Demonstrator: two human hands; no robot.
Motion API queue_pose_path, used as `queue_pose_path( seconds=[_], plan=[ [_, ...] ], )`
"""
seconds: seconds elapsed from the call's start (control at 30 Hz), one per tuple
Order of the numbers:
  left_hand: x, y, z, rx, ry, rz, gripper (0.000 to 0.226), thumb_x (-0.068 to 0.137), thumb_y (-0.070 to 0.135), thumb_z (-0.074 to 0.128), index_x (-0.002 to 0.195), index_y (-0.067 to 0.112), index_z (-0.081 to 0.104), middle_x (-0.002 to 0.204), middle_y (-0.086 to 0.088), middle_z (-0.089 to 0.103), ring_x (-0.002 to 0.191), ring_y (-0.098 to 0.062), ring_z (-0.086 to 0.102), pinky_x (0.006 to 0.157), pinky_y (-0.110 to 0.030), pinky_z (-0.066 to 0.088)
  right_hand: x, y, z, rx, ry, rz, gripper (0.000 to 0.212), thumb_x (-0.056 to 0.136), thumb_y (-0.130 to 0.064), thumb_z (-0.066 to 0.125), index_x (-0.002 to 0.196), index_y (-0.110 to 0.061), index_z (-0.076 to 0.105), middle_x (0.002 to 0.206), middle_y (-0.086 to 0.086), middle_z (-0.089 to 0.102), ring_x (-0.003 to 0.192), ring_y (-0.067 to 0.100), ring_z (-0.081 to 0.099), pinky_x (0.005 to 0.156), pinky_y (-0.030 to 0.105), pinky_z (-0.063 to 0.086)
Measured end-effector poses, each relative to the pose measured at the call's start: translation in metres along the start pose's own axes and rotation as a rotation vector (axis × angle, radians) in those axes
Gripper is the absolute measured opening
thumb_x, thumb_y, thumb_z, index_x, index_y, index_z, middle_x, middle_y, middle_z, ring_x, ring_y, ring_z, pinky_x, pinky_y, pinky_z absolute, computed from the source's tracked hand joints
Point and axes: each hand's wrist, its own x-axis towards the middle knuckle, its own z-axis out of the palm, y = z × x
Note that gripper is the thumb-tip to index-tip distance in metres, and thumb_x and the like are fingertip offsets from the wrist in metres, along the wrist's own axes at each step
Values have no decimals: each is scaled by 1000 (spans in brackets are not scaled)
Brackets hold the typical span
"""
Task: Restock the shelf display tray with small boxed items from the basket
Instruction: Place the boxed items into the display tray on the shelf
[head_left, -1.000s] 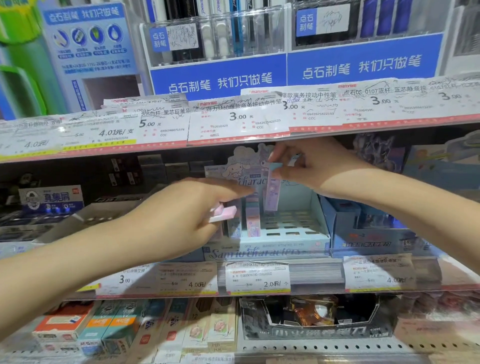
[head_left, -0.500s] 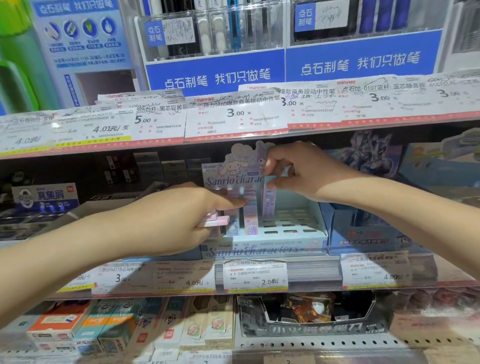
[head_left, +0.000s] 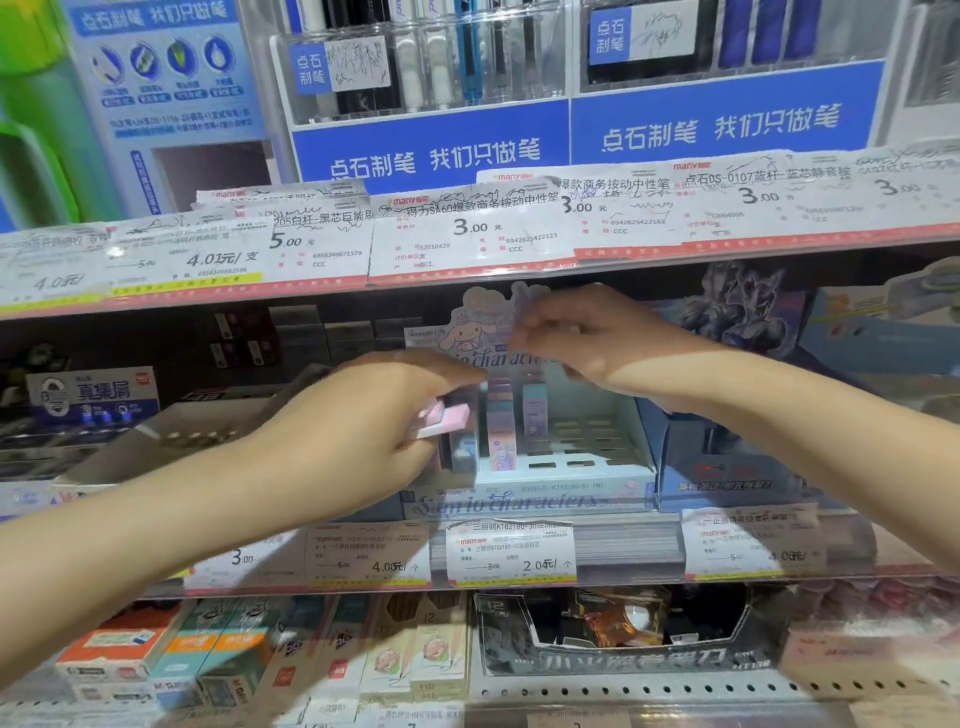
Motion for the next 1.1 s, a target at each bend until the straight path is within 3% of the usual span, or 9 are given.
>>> queue_pose_path(
  seconds=[0.03,0.17,0.4,0.53,0.63,0.73,0.87,1.0,1.1],
  plan=[
    [-1,1,0,-32,92,19,27,74,10,50,73,36,58,74,26,65,75,0,61,65,-6,43,1,-3,0,188,42,72,17,89,-18,53,81,-9,64,61,0,48,34,3,39,36,14,26],
    [3,9,5,-167,167,-19,28,77,32,46,76,15,68,71,-1,70,68,-17,64,62,-31,51,4,-10,-2,769,-45,260,22,91,-15,43,73,-13,53,61,-2,34,30,2,23,31,13,13],
    [12,41,13,-925,9,-348,24,69,33,73,63,10,72,60,-9,71,32,-4,40,36,-15,30,1,-22,17,1376,-101,212,31,90,-18,35,62,-12,45,50,-5,28,28,3,21,26,13,14],
    [14,44,16,-975,37,-444,38,47,42,78,62,9,70,61,-26,64,35,-10,36,37,-18,30,0,-30,27,1494,-24,125,31,87,-19,36,56,-14,41,51,-4,26,31,4,19,29,12,14],
    [14,40,16,-996,14,-532,40,56,31,81,72,-4,67,61,-22,66,33,-10,36,37,-19,31,0,-29,27,1459,-82,101,34,88,-22,35,56,-14,46,54,-4,27,39,7,24,37,16,22],
    [11,37,13,-1059,-62,-535,18,74,17,72,76,-1,70,59,-6,70,31,-9,33,36,-16,30,-4,-20,22,1290,-165,76,26,90,-23,35,81,-10,55,68,1,42,57,11,40,61,25,37],
    [6,30,9,-1081,-100,-535,22,85,14,62,87,-7,67,49,2,65,31,-8,28,35,-16,29,-13,-9,12,987,-165,19,30,89,-5,45,118,-4,53,102,10,57,88,15,58,80,29,51],
    [6,29,9,-1103,-76,-522,19,85,12,61,88,-5,69,62,-3,72,32,-9,27,36,-17,29,-20,-9,11,698,-70,-74,40,79,13,56,107,-15,57,99,2,60,90,9,59,80,25,55],
    [5,23,9,-947,-44,-465,20,86,15,61,80,-2,69,47,-8,57,34,-14,29,41,-21,29,-19,-6,9,610,15,-115,42,74,13,62,89,-26,59,88,-7,62,77,3,59,73,20,54]
  ],
)
